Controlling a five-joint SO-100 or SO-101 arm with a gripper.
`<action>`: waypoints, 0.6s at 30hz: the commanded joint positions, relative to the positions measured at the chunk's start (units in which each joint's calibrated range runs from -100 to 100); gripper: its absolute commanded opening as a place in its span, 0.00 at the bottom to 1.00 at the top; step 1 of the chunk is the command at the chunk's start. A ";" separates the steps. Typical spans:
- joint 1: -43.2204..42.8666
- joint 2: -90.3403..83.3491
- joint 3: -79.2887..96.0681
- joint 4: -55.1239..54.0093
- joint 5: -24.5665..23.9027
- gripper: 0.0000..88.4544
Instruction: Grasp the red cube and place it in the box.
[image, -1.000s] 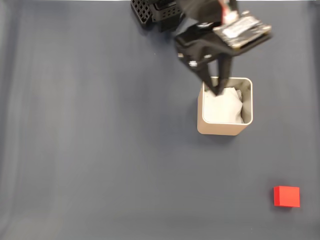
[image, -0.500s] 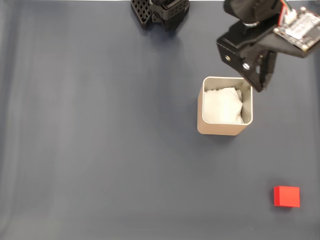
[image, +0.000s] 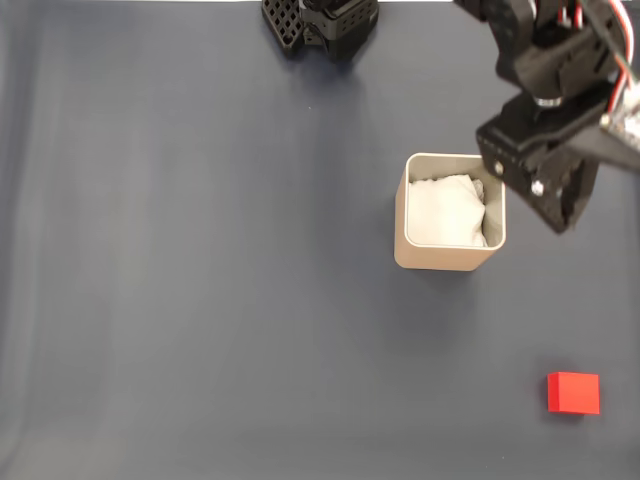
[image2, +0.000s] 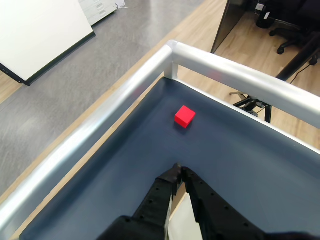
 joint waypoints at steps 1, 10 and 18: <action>1.25 2.03 -5.85 -0.24 0.34 0.01; 3.53 9.64 -12.86 -0.32 0.83 0.05; 6.01 14.57 -16.88 -0.32 0.83 0.22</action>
